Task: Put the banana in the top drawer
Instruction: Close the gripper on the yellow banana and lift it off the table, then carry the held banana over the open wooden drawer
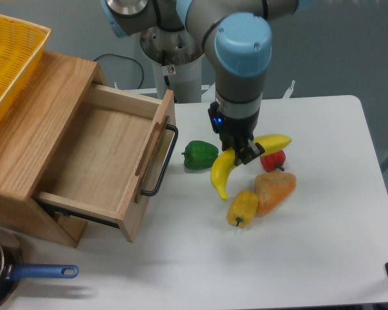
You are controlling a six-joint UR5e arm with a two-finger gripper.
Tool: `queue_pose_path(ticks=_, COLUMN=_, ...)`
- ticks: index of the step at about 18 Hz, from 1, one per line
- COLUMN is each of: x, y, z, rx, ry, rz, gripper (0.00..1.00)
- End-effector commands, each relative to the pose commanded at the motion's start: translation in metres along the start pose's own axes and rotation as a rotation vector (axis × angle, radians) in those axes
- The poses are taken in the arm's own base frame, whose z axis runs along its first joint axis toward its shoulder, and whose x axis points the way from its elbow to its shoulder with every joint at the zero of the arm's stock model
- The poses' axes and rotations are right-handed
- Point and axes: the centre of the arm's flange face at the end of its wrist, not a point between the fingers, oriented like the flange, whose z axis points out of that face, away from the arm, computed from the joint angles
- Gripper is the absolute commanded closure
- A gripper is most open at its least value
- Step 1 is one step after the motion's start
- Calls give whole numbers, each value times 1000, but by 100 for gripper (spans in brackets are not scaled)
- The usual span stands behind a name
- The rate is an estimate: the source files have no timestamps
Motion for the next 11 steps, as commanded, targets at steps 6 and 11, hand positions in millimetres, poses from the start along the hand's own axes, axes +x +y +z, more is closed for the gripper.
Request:
queue_pose_path(ticks=6, x=37, y=-25, z=-17, rx=64, ry=37, rz=-77, gripper=65)
queue_pose_path(ticks=11, x=68, y=-25, z=-44, rx=79, ry=52, rz=-69, gripper=65)
